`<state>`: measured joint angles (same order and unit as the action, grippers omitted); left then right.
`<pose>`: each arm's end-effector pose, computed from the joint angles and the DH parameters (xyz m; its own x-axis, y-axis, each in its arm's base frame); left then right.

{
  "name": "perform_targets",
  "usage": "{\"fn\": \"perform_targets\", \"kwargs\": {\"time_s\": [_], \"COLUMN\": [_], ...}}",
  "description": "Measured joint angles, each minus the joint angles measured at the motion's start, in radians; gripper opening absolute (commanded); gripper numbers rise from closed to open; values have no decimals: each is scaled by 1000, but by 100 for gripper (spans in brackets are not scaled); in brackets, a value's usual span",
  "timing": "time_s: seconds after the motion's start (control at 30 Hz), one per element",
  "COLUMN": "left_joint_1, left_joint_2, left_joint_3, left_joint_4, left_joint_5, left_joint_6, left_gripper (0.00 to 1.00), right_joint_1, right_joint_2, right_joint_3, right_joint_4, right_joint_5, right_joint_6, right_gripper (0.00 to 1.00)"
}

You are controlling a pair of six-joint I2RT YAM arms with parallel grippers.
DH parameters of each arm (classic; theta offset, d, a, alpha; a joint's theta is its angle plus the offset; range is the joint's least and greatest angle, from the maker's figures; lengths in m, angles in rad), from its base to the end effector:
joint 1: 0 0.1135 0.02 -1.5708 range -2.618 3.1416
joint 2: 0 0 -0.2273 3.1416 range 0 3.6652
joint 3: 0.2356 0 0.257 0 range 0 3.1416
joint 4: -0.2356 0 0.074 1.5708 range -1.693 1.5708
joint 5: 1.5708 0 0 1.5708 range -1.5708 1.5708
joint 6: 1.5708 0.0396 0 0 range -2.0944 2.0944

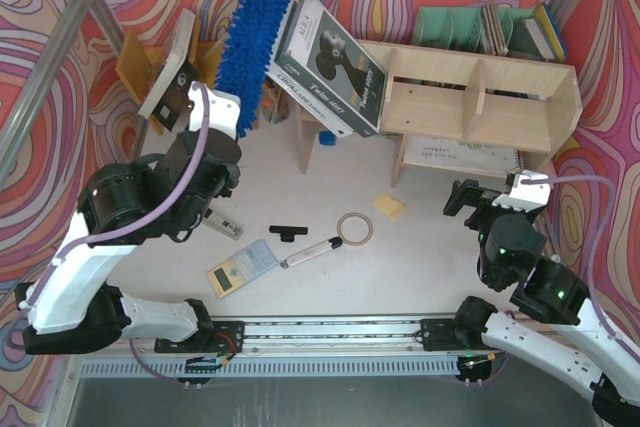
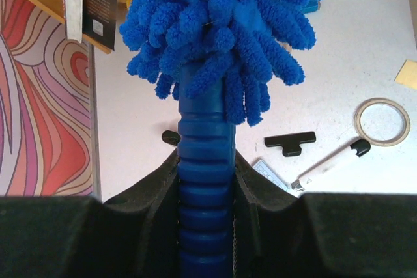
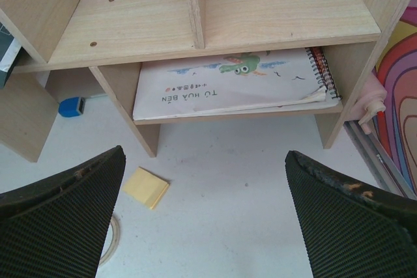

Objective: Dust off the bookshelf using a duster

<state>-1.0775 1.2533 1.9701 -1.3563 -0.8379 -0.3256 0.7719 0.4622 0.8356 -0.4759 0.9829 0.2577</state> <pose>0.1105 -0.1434 0.4789 -0.3659 0.2287 -0.9021 0.2004 0.9660 0.1636 0.1110 0.0620 0.3521 -0.0183 0.1794 -0.9836 0.2182 0.9608 0.1712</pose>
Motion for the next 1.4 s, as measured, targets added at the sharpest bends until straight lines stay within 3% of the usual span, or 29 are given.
{"fn": "perform_targets", "kwargs": {"time_s": [0.4, 0.67, 1.17, 1.4], "left_joint_1": [0, 18, 235, 282], "left_joint_2": [-24, 72, 234, 298], "left_joint_3": [-21, 19, 235, 323], "left_joint_4": [-32, -42, -47, -9], "left_joint_5": [20, 42, 203, 246], "left_joint_6": [9, 36, 190, 230], "left_gripper": [0, 0, 0, 0], "right_joint_1": [0, 0, 0, 0], "right_joint_2": [-5, -3, -5, -9], "right_joint_3": [0, 0, 0, 0], "right_joint_4": [0, 0, 0, 0], "right_joint_5": [0, 0, 0, 0], "right_joint_6": [0, 0, 0, 0], "right_gripper": [97, 97, 97, 97]}}
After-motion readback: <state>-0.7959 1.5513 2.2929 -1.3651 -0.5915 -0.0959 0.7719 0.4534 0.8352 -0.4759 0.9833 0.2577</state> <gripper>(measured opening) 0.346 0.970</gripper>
